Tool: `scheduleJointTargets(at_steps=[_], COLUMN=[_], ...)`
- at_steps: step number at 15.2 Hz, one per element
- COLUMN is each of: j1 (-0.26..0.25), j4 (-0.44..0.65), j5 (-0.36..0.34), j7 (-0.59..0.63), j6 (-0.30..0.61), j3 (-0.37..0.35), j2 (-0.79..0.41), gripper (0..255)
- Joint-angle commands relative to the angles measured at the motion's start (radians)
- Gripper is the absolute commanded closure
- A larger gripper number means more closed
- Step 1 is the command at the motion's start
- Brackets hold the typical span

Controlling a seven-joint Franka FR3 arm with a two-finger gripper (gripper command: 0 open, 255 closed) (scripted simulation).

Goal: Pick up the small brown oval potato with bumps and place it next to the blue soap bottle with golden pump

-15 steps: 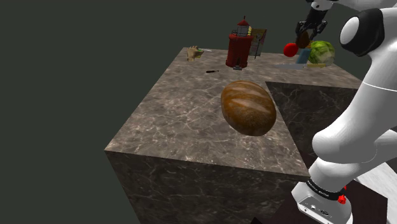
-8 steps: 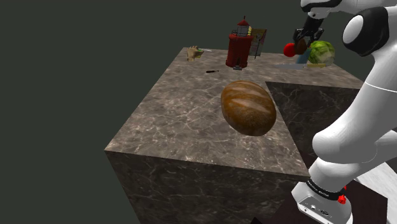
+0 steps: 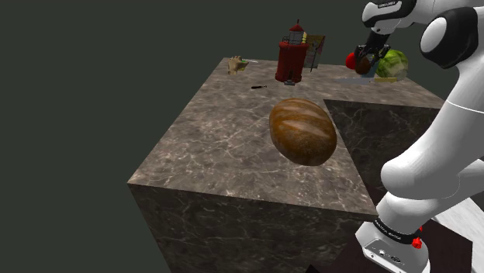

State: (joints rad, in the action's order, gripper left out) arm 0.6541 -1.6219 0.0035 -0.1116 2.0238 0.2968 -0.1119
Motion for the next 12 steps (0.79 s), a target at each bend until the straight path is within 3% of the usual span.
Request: scheduleJointTargets(at_steps=[1,12], j1=[-0.001,-0.001], j4=[-0.029,-0.165], j5=[0.000,0.002], j7=[0.001,0.002], j6=[0.030,0.175], j3=[-0.001,-0.002], j2=[0.000,-0.010], gripper=[255,255])
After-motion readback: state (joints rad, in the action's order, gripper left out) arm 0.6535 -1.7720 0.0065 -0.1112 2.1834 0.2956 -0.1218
